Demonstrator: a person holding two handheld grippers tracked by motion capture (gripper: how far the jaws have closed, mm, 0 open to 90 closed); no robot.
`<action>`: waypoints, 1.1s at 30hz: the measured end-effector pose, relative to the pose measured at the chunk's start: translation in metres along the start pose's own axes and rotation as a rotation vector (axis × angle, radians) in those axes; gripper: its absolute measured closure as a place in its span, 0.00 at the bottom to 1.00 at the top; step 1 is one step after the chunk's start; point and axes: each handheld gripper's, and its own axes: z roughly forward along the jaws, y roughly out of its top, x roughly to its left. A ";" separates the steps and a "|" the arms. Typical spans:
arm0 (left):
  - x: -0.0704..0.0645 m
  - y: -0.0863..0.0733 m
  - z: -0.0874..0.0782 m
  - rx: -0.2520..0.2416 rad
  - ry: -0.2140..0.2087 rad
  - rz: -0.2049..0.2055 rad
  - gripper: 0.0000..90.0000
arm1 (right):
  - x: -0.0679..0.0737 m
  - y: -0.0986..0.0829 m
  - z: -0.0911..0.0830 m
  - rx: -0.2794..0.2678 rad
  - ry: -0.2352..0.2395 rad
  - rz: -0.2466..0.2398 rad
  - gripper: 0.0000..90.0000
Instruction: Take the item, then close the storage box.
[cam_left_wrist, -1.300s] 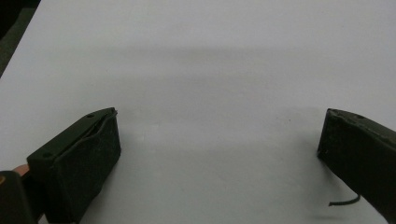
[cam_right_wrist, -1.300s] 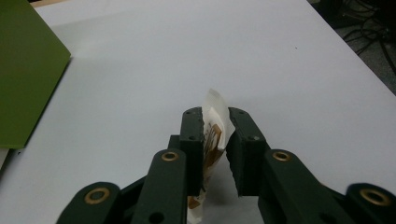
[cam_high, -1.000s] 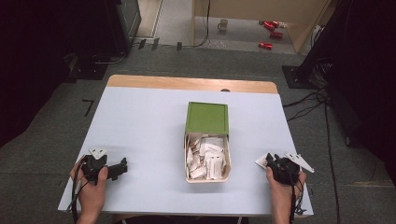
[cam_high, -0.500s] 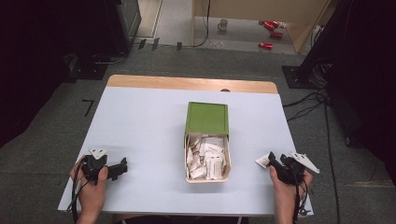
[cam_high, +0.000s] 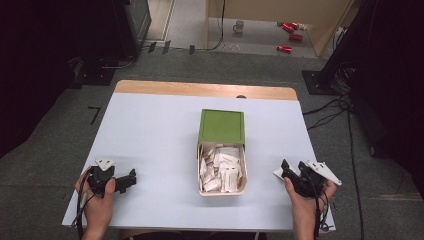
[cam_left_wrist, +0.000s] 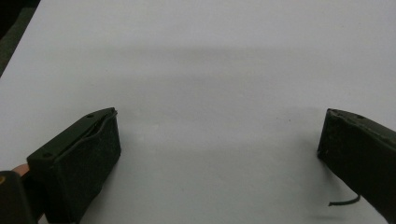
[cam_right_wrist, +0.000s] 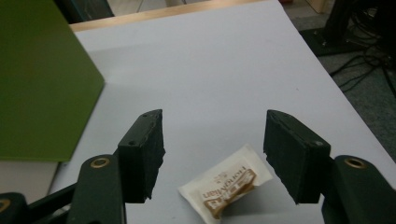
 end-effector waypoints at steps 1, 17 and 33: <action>0.000 0.000 0.000 0.000 0.000 0.000 0.00 | 0.002 0.001 -0.001 -0.001 0.006 -0.003 0.43; 0.000 0.000 0.000 0.000 0.000 0.000 0.00 | 0.044 0.008 -0.025 -0.021 0.167 -0.069 0.42; 0.000 0.000 0.000 0.000 0.000 0.000 0.00 | 0.074 0.008 -0.043 -0.024 0.274 -0.129 0.43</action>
